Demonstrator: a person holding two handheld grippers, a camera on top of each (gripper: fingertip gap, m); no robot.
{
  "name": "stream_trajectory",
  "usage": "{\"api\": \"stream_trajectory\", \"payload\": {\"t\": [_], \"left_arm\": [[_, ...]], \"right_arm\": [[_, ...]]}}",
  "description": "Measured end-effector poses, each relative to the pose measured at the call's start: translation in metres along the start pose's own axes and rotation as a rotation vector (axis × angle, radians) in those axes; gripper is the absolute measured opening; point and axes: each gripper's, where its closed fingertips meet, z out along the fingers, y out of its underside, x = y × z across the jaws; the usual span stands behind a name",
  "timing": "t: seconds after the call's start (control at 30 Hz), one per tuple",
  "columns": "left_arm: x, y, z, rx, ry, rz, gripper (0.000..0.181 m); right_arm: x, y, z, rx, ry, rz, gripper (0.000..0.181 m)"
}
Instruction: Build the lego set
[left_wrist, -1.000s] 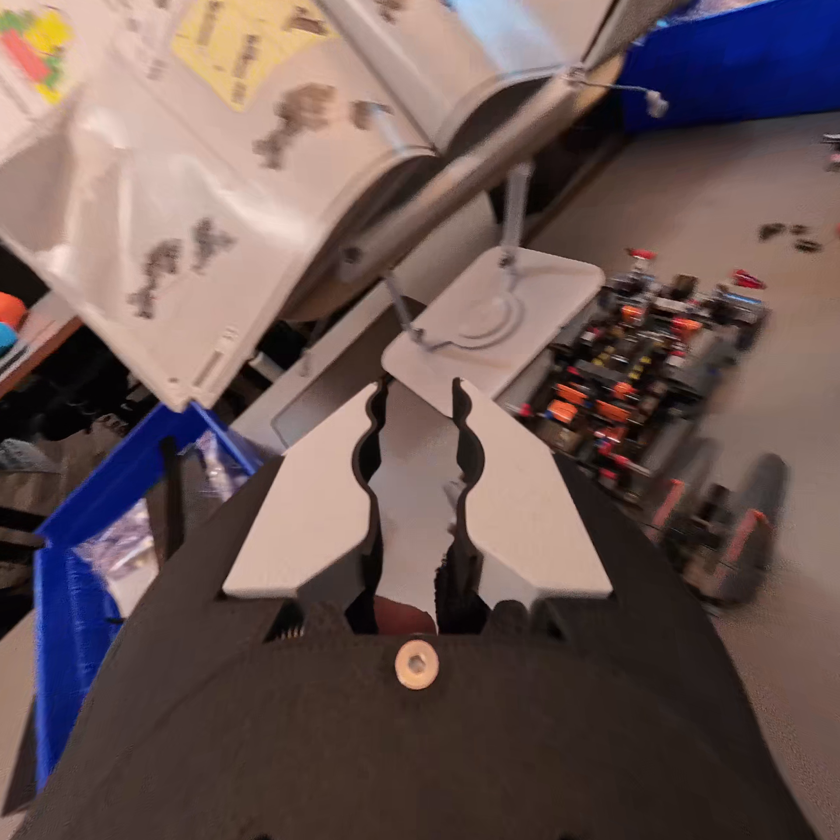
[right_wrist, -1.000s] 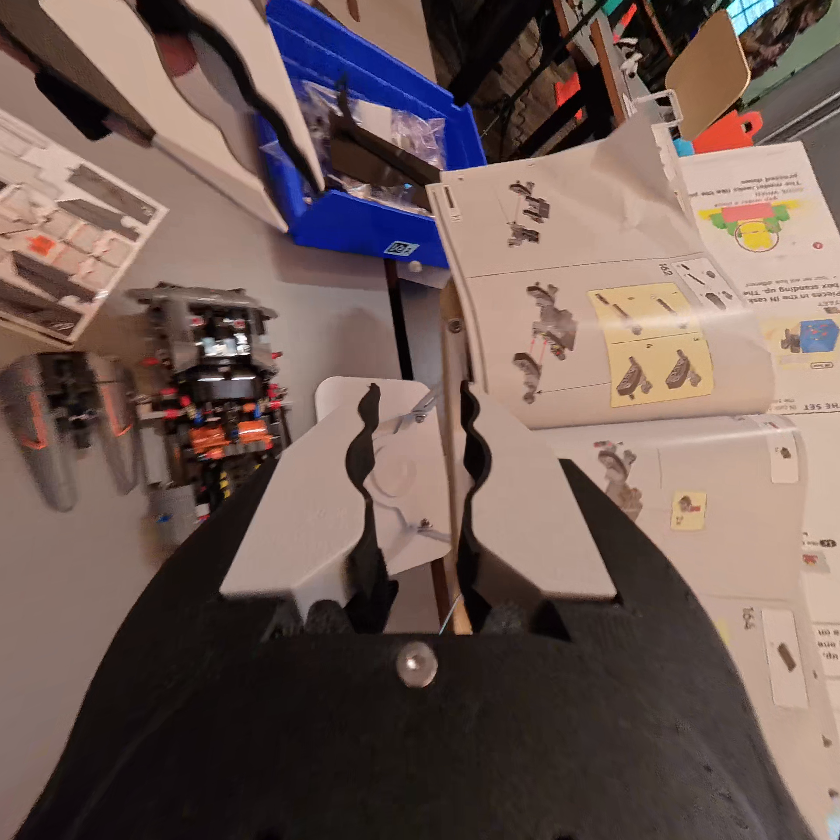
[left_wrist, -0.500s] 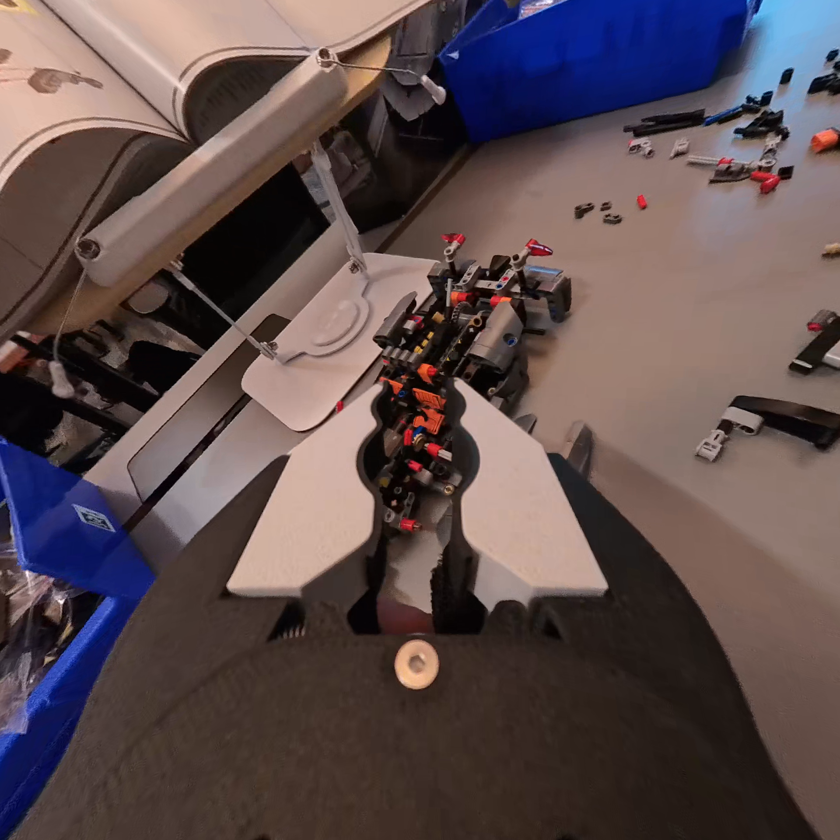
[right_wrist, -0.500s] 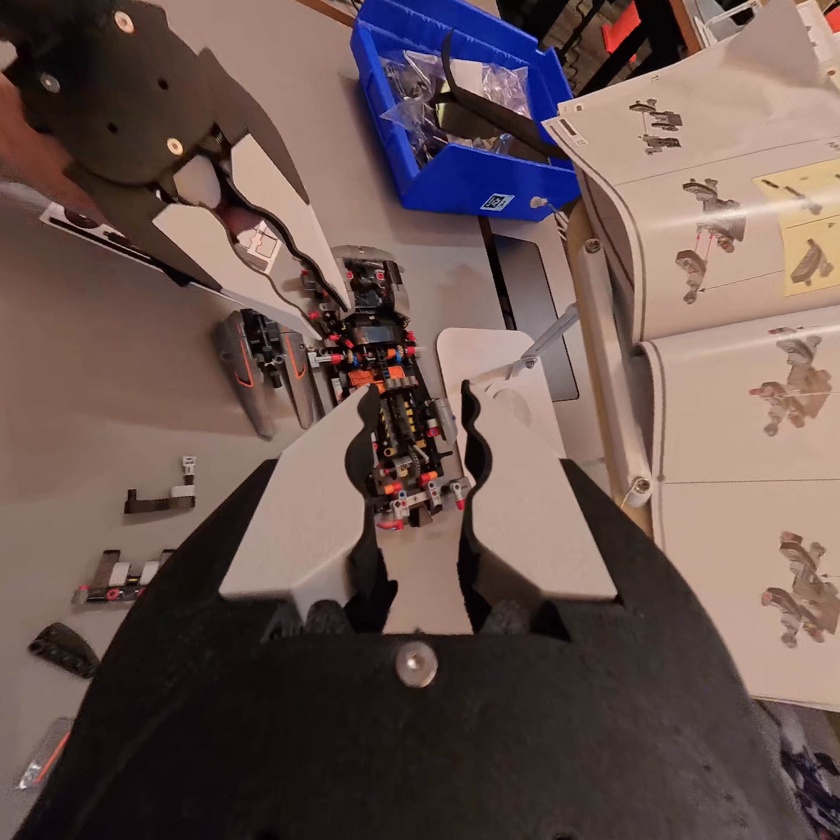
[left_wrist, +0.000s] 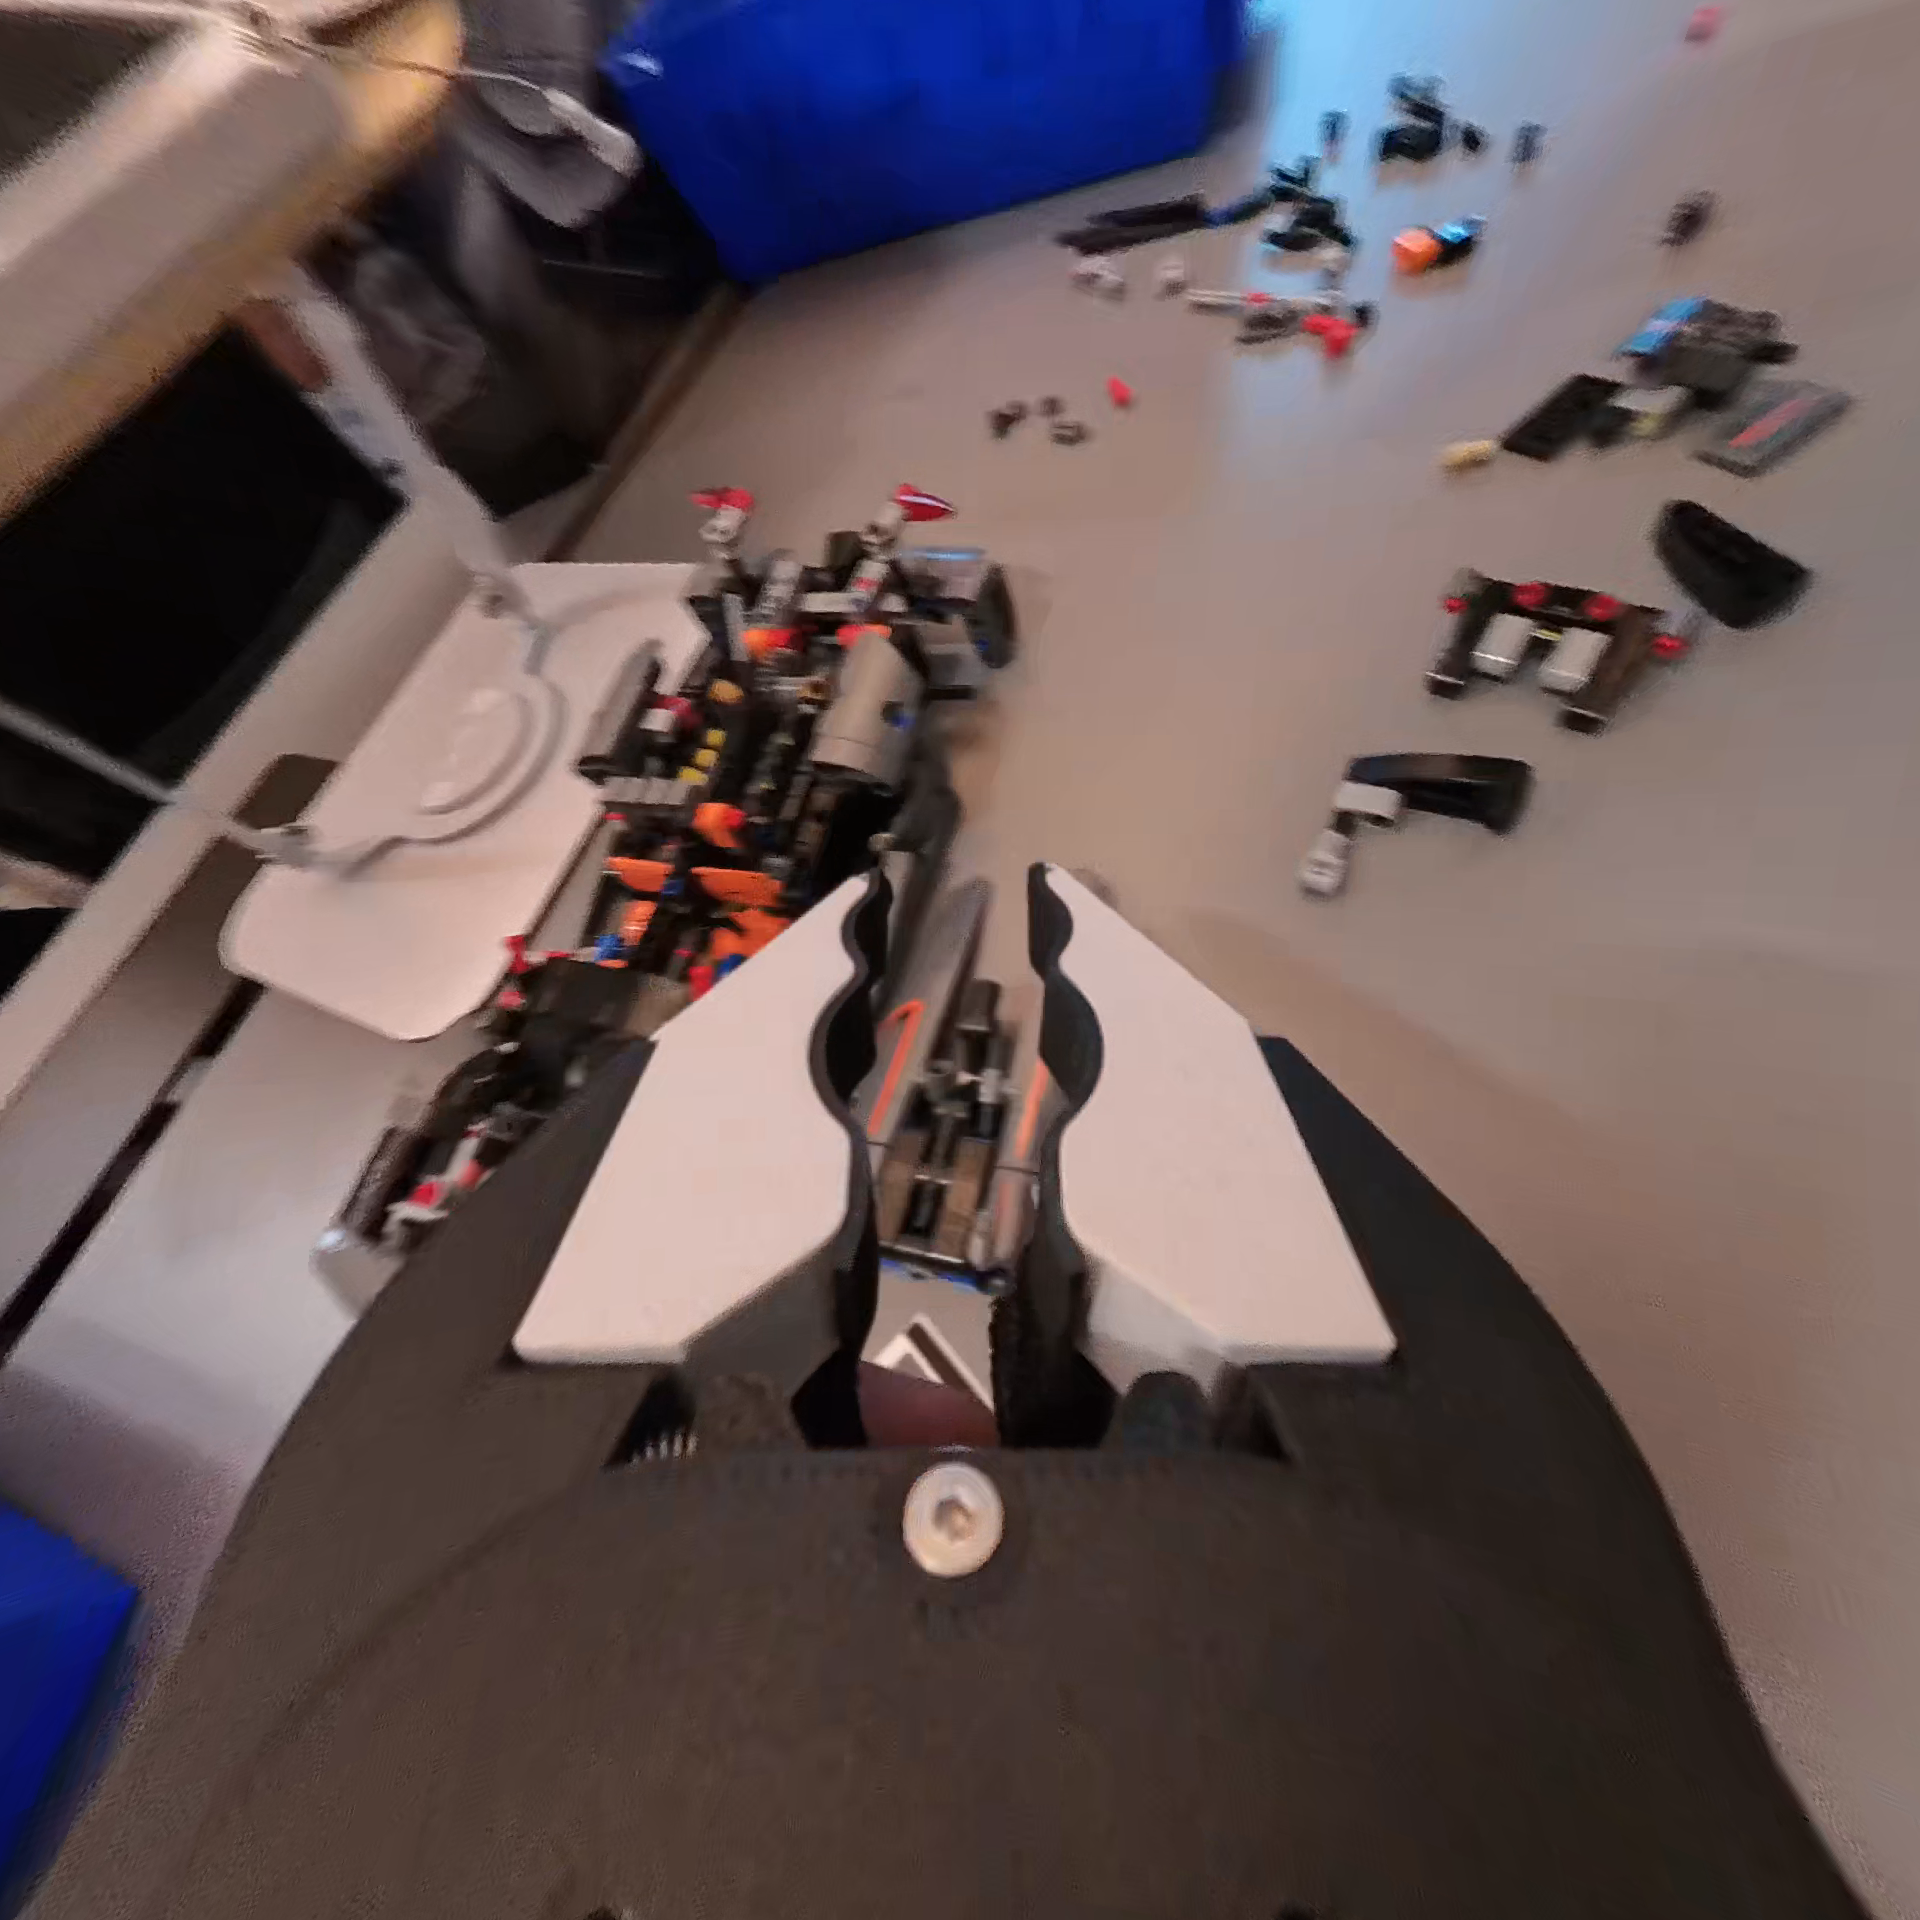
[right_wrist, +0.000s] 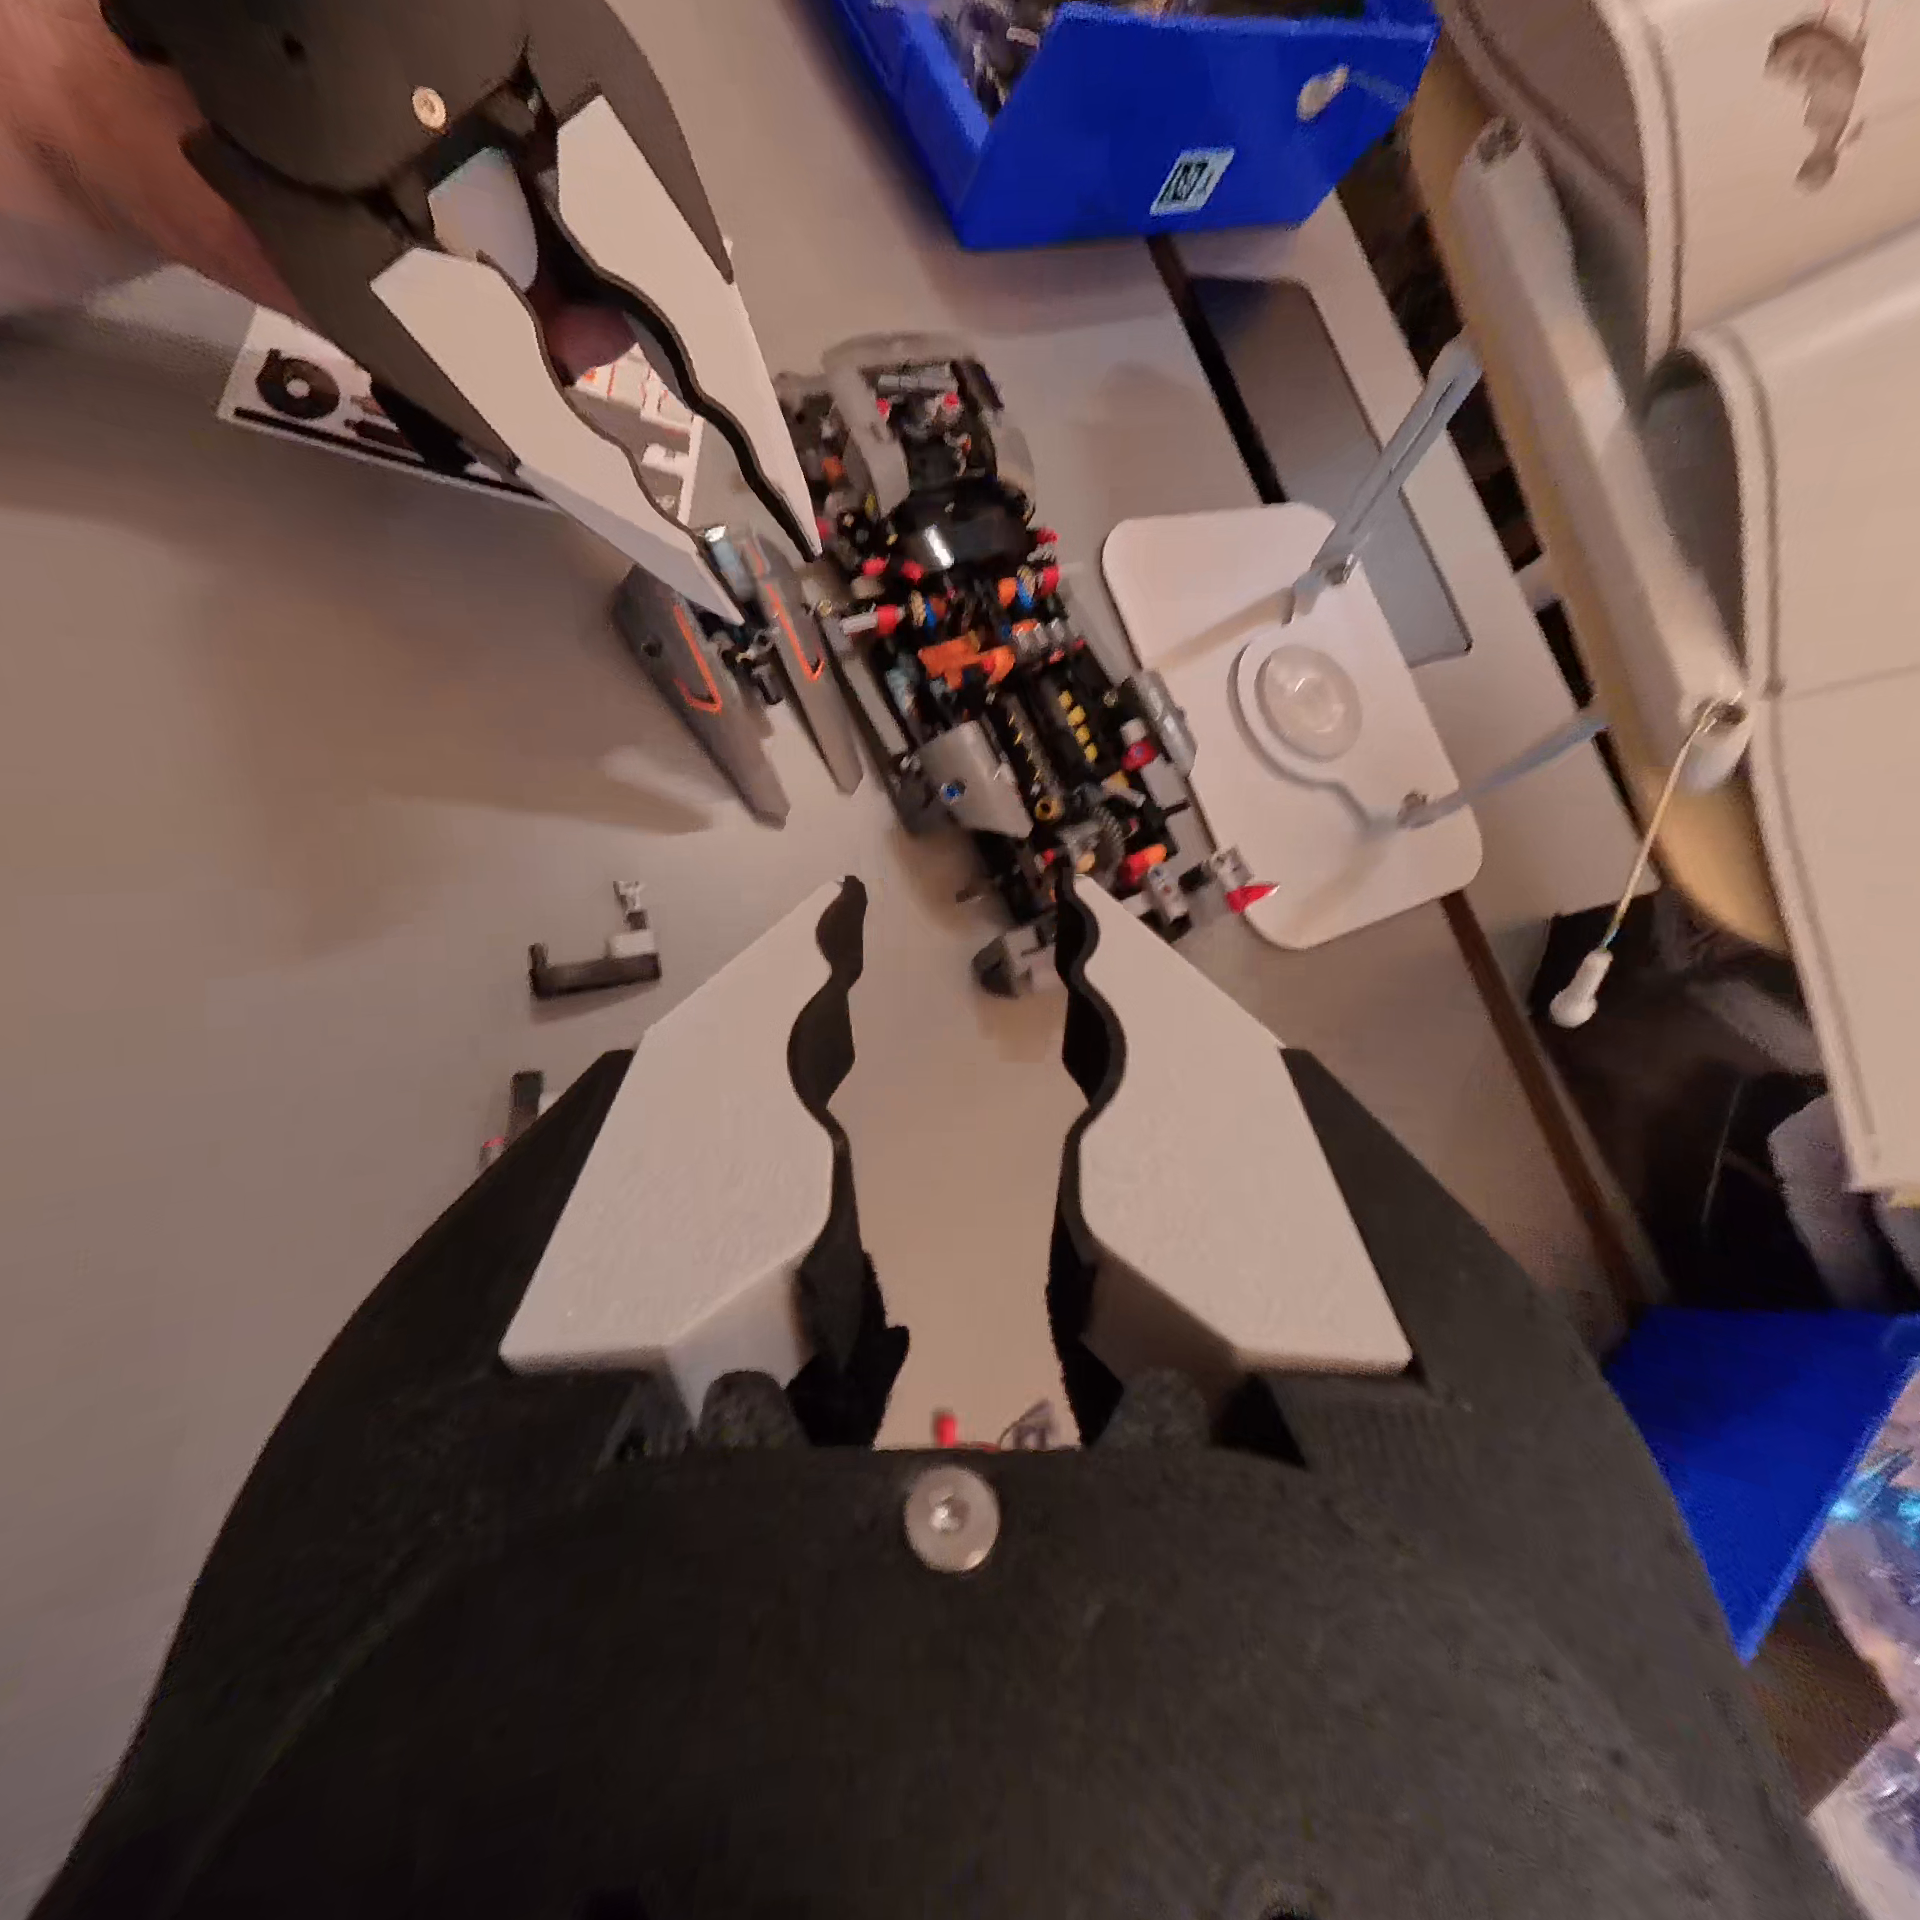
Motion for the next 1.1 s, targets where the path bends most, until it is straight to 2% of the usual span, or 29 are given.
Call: {"api": "stream_trajectory", "payload": {"t": [0.13, 0.23, 0.37, 0.47, 0.67, 0.83, 1.1], "left_arm": [[0.030, 0.002, 0.007, -0.038, 0.130, 0.052, 0.026], [0.059, -0.005, 0.011, -0.027, 0.267, 0.051, 0.035], [0.086, -0.005, 0.023, -0.072, 0.347, 0.092, 0.042], [0.099, -0.003, 0.033, -0.108, 0.379, 0.092, 0.047], [0.111, 0.000, 0.048, -0.158, 0.401, 0.072, 0.056], [0.115, 0.005, 0.056, -0.195, 0.405, 0.074, 0.048], [0.116, 0.007, 0.054, -0.202, 0.414, 0.086, 0.038]], "right_arm": [[-0.023, 0.033, -0.004, -0.092, -0.038, 0.016, 0.037], [-0.045, 0.052, -0.006, -0.125, -0.093, 0.040, 0.038], [-0.065, 0.067, -0.003, -0.132, -0.128, 0.085, 0.039], [-0.080, 0.074, 0.004, -0.133, -0.185, 0.134, 0.045], [-0.102, 0.098, 0.029, -0.184, -0.284, 0.174, 0.054], [-0.110, 0.111, 0.044, -0.236, -0.311, 0.157, 0.061], [-0.115, 0.113, 0.049, -0.232, -0.358, 0.198, 0.052]]}}
